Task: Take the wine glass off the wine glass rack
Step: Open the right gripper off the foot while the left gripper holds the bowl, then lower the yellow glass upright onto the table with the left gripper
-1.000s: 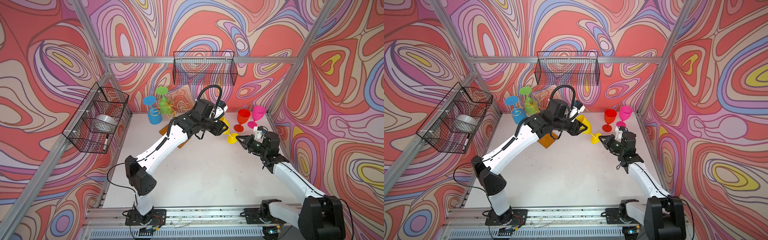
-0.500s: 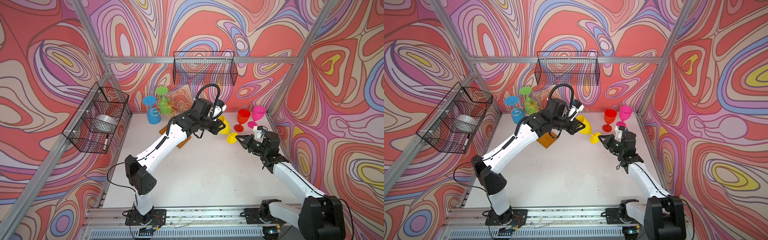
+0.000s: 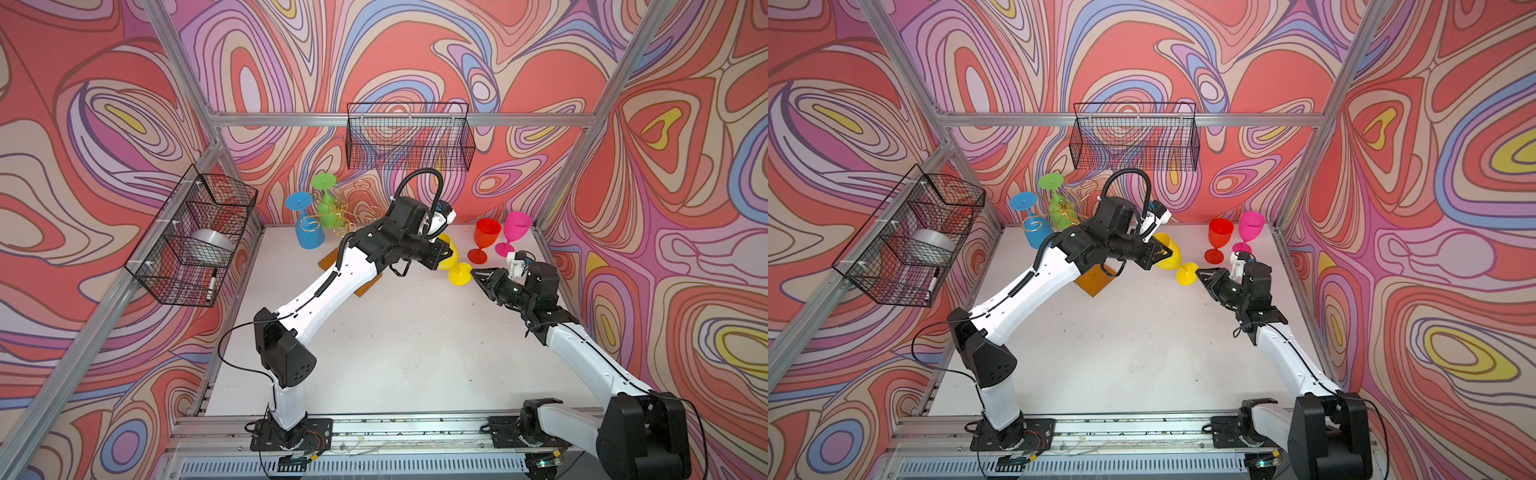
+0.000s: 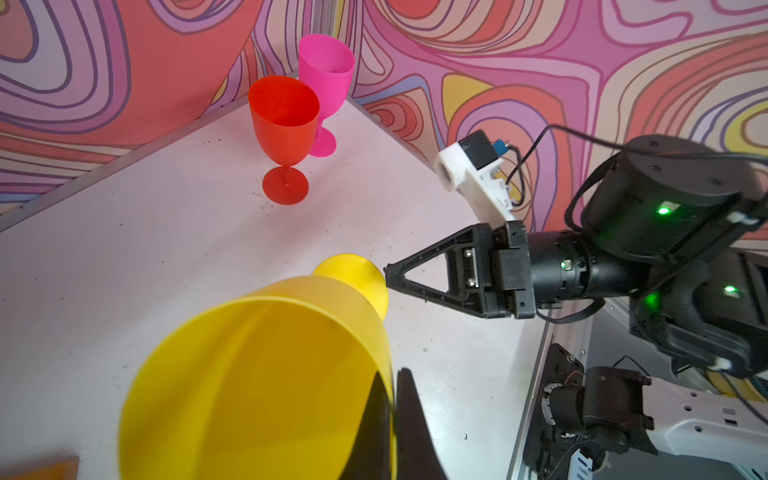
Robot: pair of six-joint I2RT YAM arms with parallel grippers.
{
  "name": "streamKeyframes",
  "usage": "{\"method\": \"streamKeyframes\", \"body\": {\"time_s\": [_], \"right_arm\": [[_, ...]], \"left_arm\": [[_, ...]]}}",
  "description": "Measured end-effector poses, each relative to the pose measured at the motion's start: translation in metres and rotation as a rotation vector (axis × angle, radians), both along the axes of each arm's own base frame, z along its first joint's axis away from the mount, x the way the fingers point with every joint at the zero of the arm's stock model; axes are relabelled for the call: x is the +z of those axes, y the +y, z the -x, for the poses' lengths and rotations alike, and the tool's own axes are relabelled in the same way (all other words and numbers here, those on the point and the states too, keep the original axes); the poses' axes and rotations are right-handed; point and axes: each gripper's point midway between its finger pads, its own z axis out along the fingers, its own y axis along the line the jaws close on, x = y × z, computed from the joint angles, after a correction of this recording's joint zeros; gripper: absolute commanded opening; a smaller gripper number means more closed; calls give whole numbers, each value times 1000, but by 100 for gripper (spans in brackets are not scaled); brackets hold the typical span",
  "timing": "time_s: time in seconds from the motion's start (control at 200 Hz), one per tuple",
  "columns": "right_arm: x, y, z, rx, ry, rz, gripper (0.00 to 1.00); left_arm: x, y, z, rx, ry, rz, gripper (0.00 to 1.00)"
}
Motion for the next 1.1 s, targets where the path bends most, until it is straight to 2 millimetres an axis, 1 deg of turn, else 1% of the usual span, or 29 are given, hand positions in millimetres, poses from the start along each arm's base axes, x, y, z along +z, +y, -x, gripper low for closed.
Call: {"method": "streamKeyframes", "body": {"time_s": [0.135, 0.235, 0.361, 0.461, 0.676, 0.741, 0.896, 1.097], "right_arm": [[13, -10, -7, -44, -15, 74, 66], [19, -20, -9, -92, -21, 130, 70], [20, -32, -10, -146, -11, 189, 75], [19, -39, -11, -179, 0, 218, 77], [16, -49, -11, -225, 20, 256, 79], [15, -51, -11, -232, 24, 264, 80], [12, -53, -10, -238, 35, 274, 80], [14, -53, -9, -239, 32, 273, 80]], "left_arm": [[-8, -2, -14, 28, -13, -45, 0], [-14, 0, -22, 50, -22, -88, 0], [-23, 2, -31, 76, -34, -139, 0], [-38, 7, -38, 97, -34, -200, 0], [-81, 15, -51, 130, -23, -340, 0], [-91, 18, -54, 134, -18, -376, 0], [-105, 17, -65, 142, -32, -433, 0], [-123, 23, -72, 149, -38, -510, 0]]}}
